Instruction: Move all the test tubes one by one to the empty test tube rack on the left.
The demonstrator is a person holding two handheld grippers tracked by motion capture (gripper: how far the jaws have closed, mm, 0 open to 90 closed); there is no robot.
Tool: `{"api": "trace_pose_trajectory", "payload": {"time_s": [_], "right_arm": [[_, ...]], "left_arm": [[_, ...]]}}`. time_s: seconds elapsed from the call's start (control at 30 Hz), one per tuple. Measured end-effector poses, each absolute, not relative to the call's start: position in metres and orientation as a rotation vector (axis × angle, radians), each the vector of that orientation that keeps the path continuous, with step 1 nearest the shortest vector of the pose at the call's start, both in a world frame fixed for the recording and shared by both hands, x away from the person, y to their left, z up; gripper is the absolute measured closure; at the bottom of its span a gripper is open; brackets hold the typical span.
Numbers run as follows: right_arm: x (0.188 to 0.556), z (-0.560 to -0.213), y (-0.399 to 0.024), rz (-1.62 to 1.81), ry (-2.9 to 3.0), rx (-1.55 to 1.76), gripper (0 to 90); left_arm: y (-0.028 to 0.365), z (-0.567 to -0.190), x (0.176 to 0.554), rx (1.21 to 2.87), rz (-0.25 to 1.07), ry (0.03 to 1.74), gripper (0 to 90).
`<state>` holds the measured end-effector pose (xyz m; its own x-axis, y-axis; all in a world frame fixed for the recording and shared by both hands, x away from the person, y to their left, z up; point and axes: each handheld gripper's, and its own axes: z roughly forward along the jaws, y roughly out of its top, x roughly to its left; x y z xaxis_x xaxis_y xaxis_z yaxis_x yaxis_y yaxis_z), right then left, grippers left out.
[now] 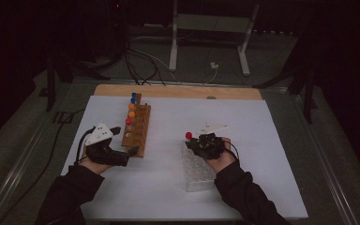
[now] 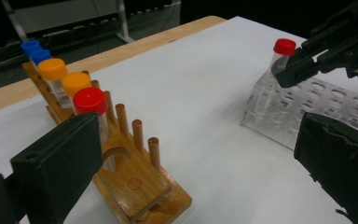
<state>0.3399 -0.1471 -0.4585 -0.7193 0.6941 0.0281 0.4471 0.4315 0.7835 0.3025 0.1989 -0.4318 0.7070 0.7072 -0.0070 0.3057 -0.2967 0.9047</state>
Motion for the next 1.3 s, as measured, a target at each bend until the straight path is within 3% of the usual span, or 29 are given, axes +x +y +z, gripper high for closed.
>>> {"api": "trace_pose_trajectory", "payload": {"time_s": [0.7, 1.03, 1.3], "right_arm": [[0.320, -0.382, -0.153, 1.296, 2.270, 0.827, 75.3], [0.307, -0.383, -0.132, 1.342, 2.345, 0.721, 75.4], [0.293, -0.402, -0.112, 1.325, 2.453, 0.661, 75.3]], "left_arm": [[0.193, -0.418, 0.297, 1.889, 0.457, 0.721, 1.9], [0.185, -0.411, 0.289, 1.887, 0.425, 0.655, 2.4], [0.173, -0.408, 0.282, 1.889, 0.379, 0.594, 2.4]]}}
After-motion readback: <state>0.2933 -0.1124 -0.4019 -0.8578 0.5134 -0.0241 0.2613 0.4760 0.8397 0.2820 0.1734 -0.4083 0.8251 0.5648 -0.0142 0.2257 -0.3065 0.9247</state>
